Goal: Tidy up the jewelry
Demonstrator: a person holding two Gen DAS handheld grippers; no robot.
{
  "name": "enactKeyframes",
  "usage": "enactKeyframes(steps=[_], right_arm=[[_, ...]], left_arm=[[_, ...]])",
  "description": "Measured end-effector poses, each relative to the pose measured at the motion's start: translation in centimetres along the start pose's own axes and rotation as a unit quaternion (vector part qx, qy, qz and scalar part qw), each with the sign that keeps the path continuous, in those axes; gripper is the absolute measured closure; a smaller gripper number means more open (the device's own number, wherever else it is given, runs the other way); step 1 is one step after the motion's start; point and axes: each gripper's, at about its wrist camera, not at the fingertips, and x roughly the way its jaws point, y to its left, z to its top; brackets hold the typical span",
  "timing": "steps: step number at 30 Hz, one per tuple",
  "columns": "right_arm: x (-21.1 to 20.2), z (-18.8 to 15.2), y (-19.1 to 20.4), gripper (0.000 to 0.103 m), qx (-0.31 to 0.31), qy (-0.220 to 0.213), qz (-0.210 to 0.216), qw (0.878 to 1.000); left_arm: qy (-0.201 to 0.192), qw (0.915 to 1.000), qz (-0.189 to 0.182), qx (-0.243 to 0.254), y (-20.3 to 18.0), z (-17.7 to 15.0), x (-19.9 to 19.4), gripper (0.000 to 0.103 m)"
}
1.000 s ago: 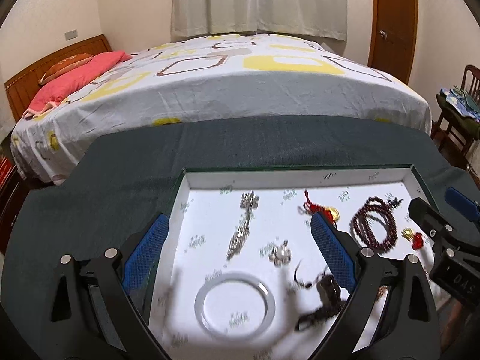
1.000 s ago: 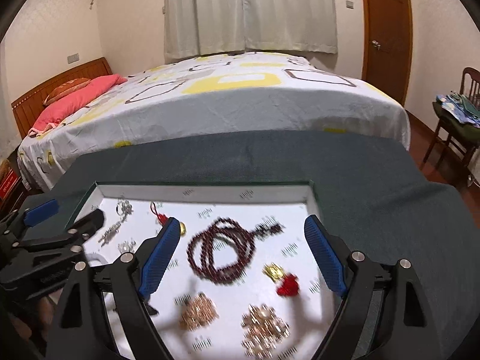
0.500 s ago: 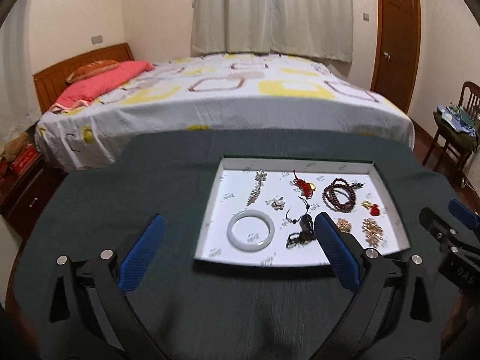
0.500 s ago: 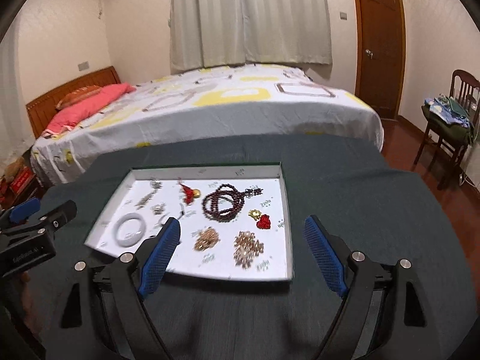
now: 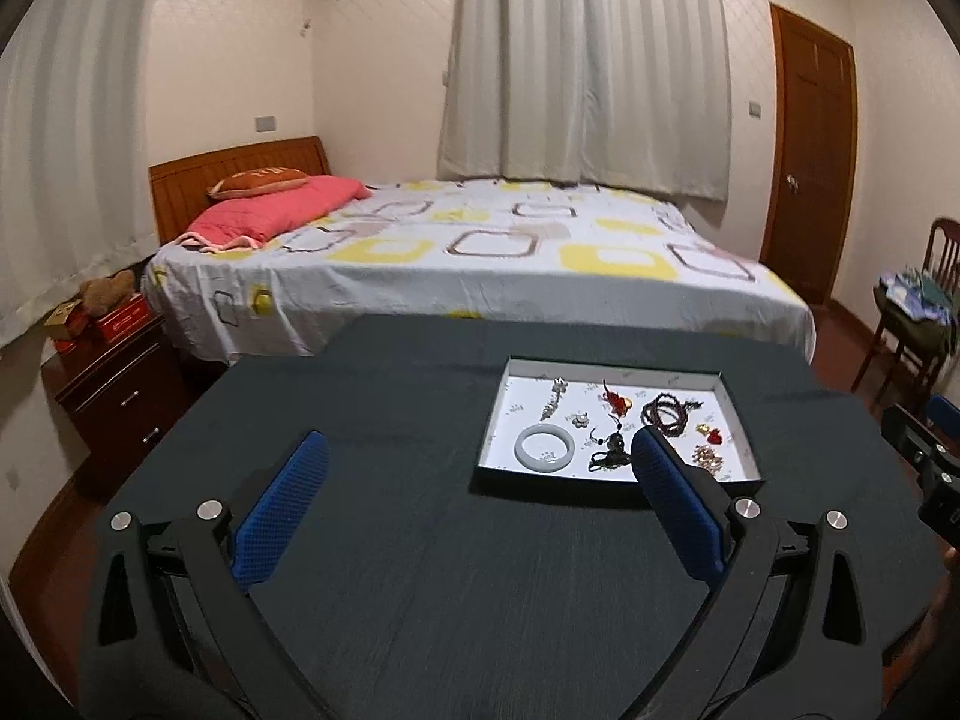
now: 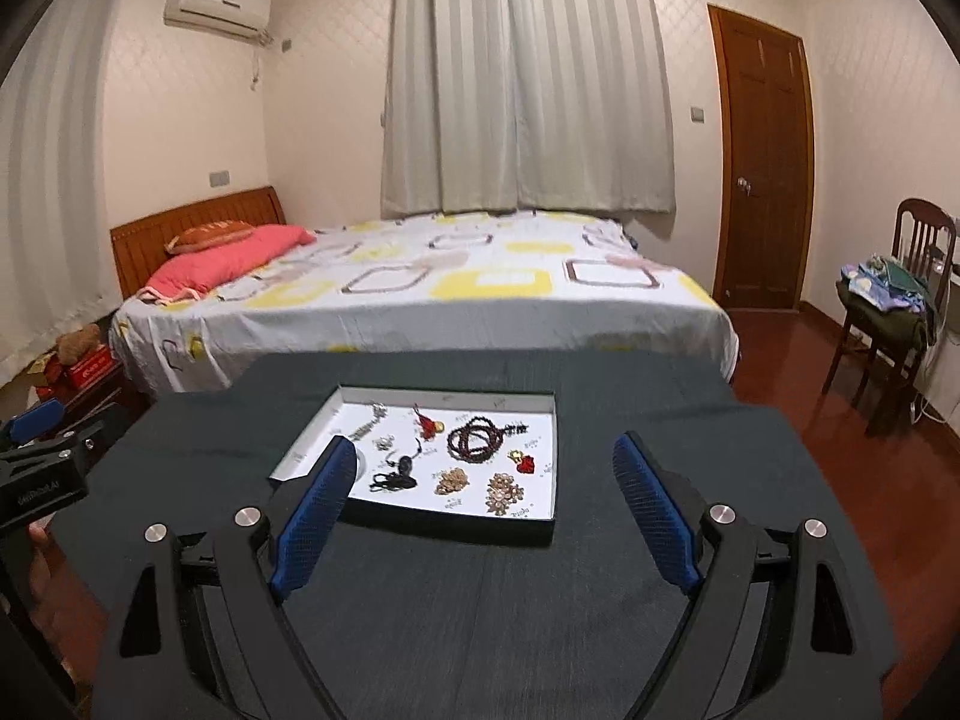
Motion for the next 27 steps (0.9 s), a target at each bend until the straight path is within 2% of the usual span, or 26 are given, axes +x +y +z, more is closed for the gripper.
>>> enactKeyframes(steps=[7, 12, 27], right_arm=[[-4.0, 0.2, 0.5, 0.019, -0.006, -0.025, 0.005, 1.000], [-5.7, 0.2, 0.8, 0.018, -0.010, -0.041, 0.005, 0.999], [-6.9, -0.2, 1.0, 0.018, -0.010, -0.057, 0.006, 0.998]], left_arm=[[-0.038, 0.9992, 0.007, -0.010, 1.4, -0.1, -5.3, 0.004], [-0.055, 0.9983, 0.007, -0.017, 2.1, 0.0, -7.5, 0.004], [-0.060, 0.9980, 0.001, -0.020, 2.3, -0.4, -8.7, 0.004]])
